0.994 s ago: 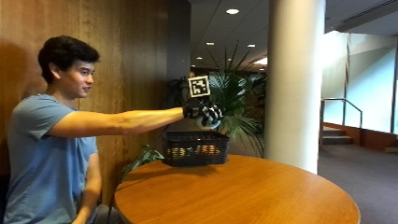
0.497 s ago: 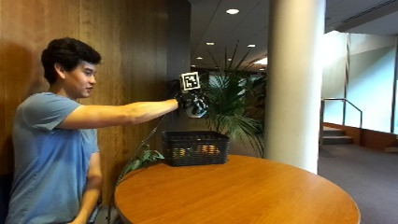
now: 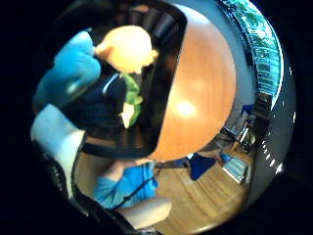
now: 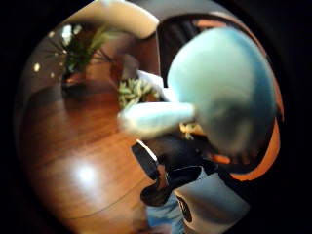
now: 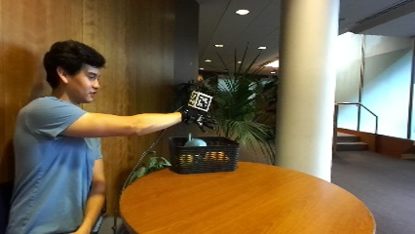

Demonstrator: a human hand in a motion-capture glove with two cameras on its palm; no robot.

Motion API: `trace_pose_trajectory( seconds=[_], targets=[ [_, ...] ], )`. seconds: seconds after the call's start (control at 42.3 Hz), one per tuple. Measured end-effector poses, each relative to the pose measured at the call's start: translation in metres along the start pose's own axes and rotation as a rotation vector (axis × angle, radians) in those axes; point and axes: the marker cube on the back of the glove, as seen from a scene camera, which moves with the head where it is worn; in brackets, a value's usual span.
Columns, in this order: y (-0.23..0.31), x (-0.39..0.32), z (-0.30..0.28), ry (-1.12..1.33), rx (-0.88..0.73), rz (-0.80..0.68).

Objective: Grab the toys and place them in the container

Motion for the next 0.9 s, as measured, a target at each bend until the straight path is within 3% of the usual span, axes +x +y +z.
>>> trace_pose_trajectory(
  seconds=[0.331, 0.497, 0.662, 0.899],
  targets=[
    [0.004, 0.087, -0.017, 0.101, 0.14, -0.032],
    [-0.015, 0.089, -0.025, 0.084, 0.178, 0.182],
    [-0.001, 0.164, -0.02, 0.01, 0.213, 0.301],
    [0.049, 0.26, 0.002, -0.002, 0.254, 0.195]
  ],
)
